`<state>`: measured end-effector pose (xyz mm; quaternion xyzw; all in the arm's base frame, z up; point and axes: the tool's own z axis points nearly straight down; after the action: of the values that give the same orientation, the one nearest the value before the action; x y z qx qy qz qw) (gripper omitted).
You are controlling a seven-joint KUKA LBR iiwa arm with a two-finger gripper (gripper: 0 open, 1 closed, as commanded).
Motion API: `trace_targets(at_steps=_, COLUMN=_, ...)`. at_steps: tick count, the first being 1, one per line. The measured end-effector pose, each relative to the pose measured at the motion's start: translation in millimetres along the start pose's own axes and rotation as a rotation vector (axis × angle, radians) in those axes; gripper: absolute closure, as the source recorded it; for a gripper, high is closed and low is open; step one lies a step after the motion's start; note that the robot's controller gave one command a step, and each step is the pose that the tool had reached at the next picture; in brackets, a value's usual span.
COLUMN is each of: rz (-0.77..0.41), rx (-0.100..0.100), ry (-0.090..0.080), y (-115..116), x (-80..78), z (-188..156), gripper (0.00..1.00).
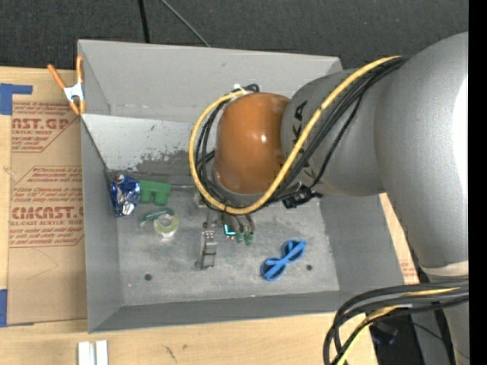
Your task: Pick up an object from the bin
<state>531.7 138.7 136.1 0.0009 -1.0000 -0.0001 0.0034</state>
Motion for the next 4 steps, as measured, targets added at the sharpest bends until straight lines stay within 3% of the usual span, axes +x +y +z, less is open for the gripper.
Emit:
trace_targets(at_steps=1, rz=-0.010, rx=-0.002, ry=-0.010, y=26, x=-53.7, z=69, gripper=0.00)
trace_targets(at_steps=2, rz=0.008, rx=0.000, ry=-0.008, y=5, x=-54.0, z=66, gripper=0.00)
trace_targets(at_steps=3, rz=-0.104, rx=0.001, ry=-0.008, y=-37, x=-54.0, z=66, gripper=0.00)
trace_targets(at_steps=4, rz=-0.300, rx=-0.001, ry=-0.011, y=22, x=-59.3, z=55, gripper=0.00)
